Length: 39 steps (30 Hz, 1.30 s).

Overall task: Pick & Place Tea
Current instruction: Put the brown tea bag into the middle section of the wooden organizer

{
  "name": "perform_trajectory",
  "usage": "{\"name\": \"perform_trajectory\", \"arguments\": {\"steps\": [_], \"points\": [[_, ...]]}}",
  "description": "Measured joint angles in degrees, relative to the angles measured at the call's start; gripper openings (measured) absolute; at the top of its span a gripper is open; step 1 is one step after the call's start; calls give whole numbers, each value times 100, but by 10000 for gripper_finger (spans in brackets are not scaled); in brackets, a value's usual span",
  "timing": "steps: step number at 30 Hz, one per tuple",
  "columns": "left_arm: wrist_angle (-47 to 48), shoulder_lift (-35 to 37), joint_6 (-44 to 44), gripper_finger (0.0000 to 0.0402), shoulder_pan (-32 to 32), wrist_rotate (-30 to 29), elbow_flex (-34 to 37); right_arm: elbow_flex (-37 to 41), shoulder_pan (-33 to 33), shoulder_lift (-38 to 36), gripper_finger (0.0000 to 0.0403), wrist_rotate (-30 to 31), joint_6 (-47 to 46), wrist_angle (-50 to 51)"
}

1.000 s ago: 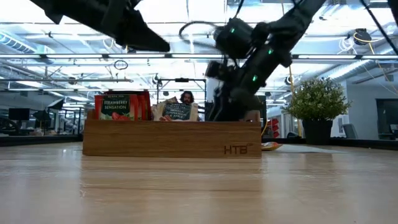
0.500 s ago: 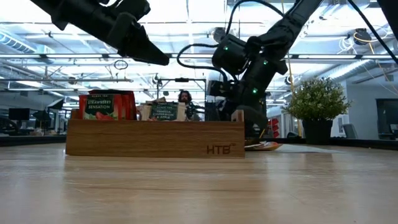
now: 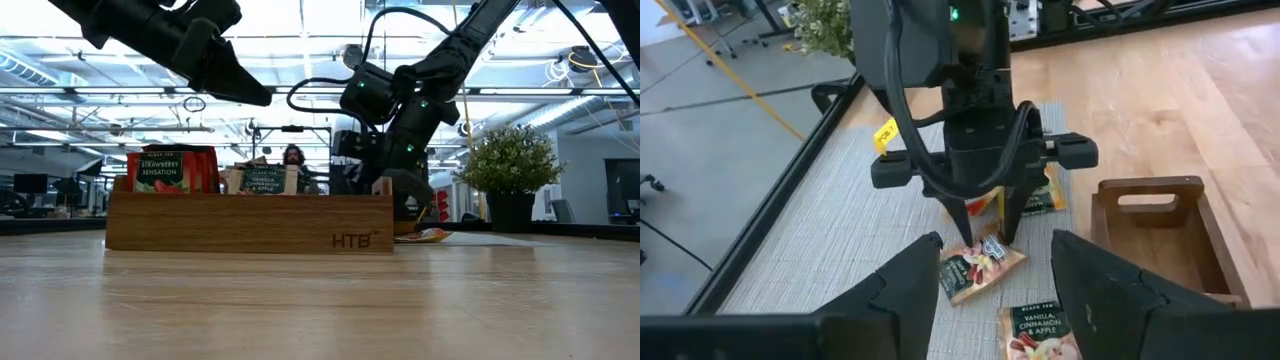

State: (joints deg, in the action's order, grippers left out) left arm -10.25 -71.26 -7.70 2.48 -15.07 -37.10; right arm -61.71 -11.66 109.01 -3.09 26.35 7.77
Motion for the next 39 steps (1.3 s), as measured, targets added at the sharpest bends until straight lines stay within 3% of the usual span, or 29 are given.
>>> {"name": "perform_trajectory", "arguments": {"steps": [7, 9, 13, 17, 19, 22, 30, 39], "points": [[18, 0, 55, 196, 0, 0, 0, 11, 11, 15, 28, -39, 128, 8], [19, 0, 75, 196, 0, 0, 0, 13, 29, 17, 9, -41, 180, 13], [19, 0, 194, 196, 0, -2, 0, 24, 217, -83, 2, 493, 280, 2], [-23, 0, 552, 196, -6, -3, 0, 59, 528, -331, 0, 2061, 704, -92], [-121, 0, 935, 196, -44, -24, 0, 44, 701, -418, 0, 2971, 1061, -500], [-297, 0, 1575, 196, -196, -46, -4, 36, 927, -439, 0, 3806, 1634, -1221], [-131, 0, 2889, 196, -811, -52, -4, 385, 1277, -437, 0, 4304, 3096, -3748], [-214, 0, 3248, 195, -1158, -37, -4, 413, 1368, -442, 0, 4217, 3251, -4223]]}}
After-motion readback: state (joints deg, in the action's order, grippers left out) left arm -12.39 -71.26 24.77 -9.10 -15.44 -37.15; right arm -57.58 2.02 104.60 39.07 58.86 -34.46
